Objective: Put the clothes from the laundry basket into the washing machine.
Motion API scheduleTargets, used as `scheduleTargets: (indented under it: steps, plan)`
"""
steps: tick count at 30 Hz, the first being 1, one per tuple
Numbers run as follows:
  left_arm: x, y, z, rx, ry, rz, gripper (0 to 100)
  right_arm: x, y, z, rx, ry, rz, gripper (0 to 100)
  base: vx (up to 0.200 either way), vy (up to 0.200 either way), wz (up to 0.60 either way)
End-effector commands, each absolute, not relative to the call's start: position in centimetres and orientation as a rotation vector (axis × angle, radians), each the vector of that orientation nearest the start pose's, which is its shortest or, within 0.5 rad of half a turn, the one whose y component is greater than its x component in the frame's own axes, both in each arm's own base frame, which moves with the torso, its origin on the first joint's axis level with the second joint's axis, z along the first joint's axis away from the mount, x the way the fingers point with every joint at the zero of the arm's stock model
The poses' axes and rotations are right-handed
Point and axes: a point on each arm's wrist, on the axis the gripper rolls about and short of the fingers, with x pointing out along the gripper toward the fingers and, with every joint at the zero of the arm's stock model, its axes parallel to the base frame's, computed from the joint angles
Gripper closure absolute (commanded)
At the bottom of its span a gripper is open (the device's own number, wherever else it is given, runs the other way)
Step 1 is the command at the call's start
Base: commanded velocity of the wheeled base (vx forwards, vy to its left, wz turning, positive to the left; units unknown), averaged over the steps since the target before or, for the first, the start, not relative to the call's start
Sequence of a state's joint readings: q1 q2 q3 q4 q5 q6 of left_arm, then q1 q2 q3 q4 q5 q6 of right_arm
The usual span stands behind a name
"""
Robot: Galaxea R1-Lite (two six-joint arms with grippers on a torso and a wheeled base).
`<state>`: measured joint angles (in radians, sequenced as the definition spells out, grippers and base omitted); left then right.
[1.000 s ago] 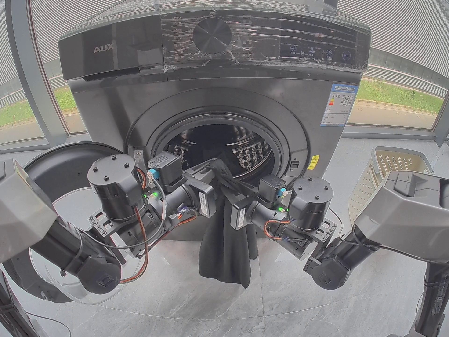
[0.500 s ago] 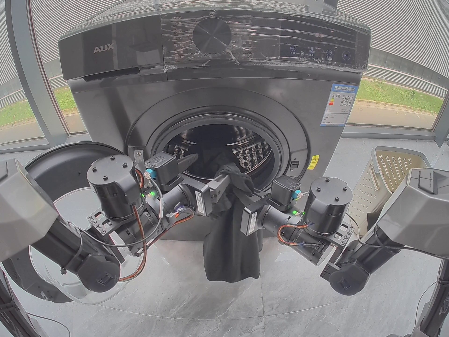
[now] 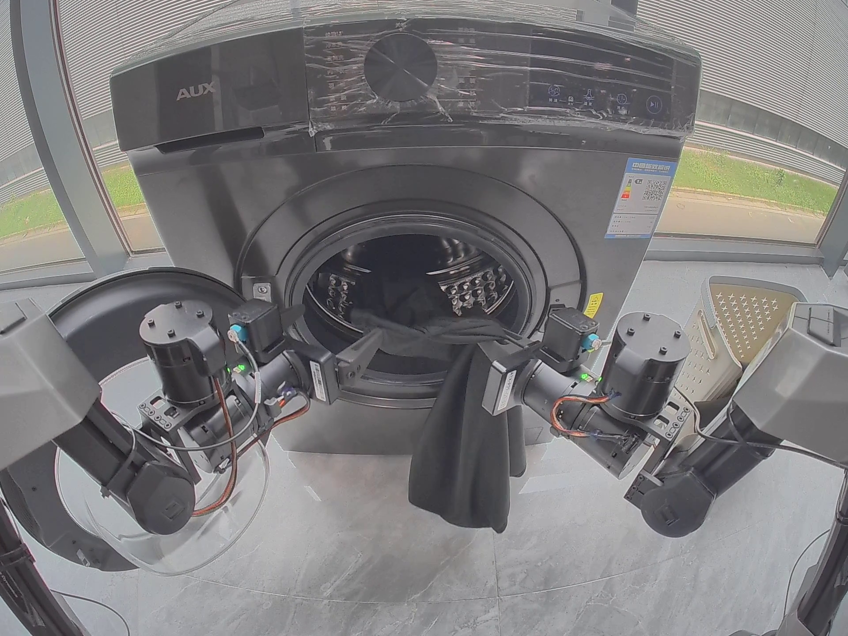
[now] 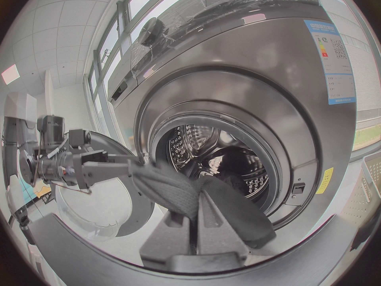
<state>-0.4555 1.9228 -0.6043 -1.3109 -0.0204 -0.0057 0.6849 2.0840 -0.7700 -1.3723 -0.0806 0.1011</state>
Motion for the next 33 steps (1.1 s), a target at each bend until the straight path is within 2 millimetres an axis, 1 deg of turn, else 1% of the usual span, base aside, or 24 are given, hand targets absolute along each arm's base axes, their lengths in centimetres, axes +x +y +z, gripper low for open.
scheduleTargets:
  steps: [1, 5, 8, 14, 18, 26, 33]
  plan:
    - [28.8, -13.9, 10.5, 0.021, 0.1, -0.474, 0, 28.0, 23.3, 12.9, 0.139, -0.052, 0.62, 100, 0.0, 0.0, 0.0]
    - [28.6, -14.0, 8.8, 0.041, 0.156, -0.481, 0, 27.9, 23.2, 13.1, 0.143, -0.059, 0.624, 100, 0.0, 0.0, 0.0]
    - [28.2, -14.6, 7.6, 0.051, 0.182, -0.515, 0, 27.8, 23.3, 13.4, 0.145, -0.066, 0.626, 100, 0.0, 0.0, 0.0]
    - [28.1, -15.3, 6.6, 0.058, 0.164, -0.54, 0, 27.6, 23.6, 13.4, 0.146, -0.064, 0.613, 100, 0.0, 0.0, 0.0]
    - [27.3, -15.9, 5.9, 0.062, 0.158, -0.59, 0, 27.3, 24.0, 13.3, 0.146, -0.06, 0.607, 100, 0.0, 0.0, 0.0]
    - [27.1, -17.5, 7.3, 0.04, 0.07, -0.671, 0, 26.9, 24.5, 13.0, 0.144, -0.048, 0.622, 100, 0.0, 0.0, 0.0]
    - [26.8, -18.7, 7.7, 0.035, 0.041, -0.757, 0, 26.7, 24.7, 12.9, 0.142, -0.043, 0.629, 100, 0.0, 0.0, 0.0]
